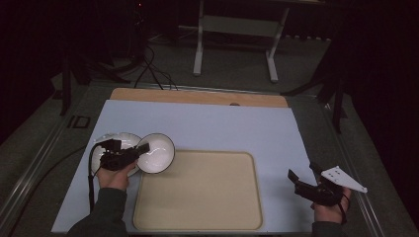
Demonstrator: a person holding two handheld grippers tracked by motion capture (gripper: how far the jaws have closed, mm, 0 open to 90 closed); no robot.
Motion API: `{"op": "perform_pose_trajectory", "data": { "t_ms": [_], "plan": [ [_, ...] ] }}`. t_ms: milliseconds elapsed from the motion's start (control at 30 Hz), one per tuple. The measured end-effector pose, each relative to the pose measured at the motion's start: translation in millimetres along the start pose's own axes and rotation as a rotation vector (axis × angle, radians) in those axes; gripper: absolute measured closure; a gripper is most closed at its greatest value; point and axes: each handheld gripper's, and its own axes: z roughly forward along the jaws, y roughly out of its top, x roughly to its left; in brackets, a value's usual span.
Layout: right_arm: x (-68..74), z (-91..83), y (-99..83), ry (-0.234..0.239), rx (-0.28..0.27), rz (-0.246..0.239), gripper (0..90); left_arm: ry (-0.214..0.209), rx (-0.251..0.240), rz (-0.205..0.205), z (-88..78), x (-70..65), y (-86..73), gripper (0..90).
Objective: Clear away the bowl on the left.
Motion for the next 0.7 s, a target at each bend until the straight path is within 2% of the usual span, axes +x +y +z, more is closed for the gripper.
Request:
{"op": "perform_pose_trajectory", "data": {
  "t_ms": [300,700],
  "plan": [
    [-0.2,-0.3,-0.1,-0.001,-0.002,0.002,13.9,-0.007,0.011,0.017,7.9,-9.5,-1.8,79.3],
    [-0.3,-0.7,0.1,-0.002,-0.003,0.003,13.9,-0.027,0.076,0.079,28.1,-32.4,-10.0,79.3]
  ]
}}
